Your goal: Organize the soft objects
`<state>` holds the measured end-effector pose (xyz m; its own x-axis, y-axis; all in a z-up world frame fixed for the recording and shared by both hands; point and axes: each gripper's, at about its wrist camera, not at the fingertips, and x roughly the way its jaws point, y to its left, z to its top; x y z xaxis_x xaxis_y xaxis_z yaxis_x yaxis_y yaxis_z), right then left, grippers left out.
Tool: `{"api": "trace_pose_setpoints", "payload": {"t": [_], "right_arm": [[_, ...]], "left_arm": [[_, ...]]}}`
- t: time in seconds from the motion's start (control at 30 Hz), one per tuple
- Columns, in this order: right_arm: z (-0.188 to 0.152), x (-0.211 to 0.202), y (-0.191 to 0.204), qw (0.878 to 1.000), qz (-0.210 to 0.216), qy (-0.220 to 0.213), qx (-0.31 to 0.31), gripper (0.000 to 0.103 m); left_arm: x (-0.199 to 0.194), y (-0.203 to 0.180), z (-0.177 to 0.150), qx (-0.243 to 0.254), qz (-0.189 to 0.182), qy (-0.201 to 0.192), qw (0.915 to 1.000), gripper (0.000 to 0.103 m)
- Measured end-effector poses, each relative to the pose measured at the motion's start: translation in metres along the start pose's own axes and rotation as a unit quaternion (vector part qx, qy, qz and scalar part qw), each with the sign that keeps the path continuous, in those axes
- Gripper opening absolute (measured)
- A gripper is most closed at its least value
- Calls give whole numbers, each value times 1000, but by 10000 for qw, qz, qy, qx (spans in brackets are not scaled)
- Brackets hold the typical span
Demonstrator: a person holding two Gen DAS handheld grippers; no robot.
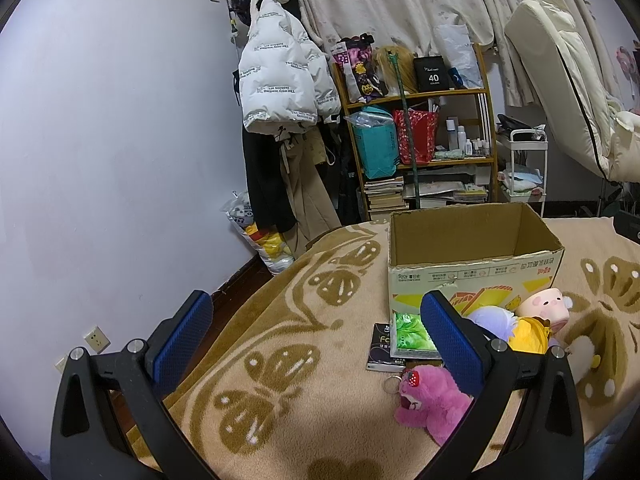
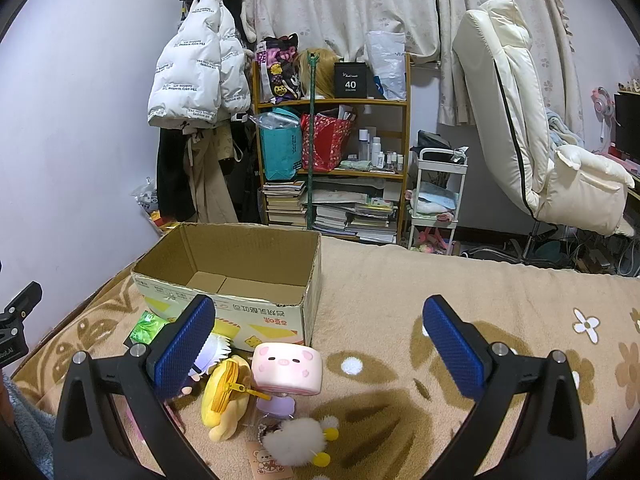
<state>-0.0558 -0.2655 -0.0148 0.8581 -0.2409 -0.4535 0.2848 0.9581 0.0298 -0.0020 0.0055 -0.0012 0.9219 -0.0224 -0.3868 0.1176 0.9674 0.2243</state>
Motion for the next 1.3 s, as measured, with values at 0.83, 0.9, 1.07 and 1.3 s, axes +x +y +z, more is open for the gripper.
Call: {"api": "trace_pose_setpoints", "payload": {"t": [0.83, 0.9, 1.07, 1.3], "right_arm": [[-13, 14, 1, 9982, 13, 580, 119, 103], [-17, 20, 0, 9965, -15, 826, 149, 103], [-22, 45, -7, 9876, 46, 1530, 344, 103], [-38, 68, -13, 9717, 105, 2292, 552, 103]], "left_arm": [[12, -22, -7, 414, -136, 410, 9982, 103], [16, -27, -7, 503, -209, 543, 9970, 103], [29, -40, -8, 734, -274, 884, 9930, 103], [55, -59, -18, 1035, -516, 1493, 9820, 103]]}}
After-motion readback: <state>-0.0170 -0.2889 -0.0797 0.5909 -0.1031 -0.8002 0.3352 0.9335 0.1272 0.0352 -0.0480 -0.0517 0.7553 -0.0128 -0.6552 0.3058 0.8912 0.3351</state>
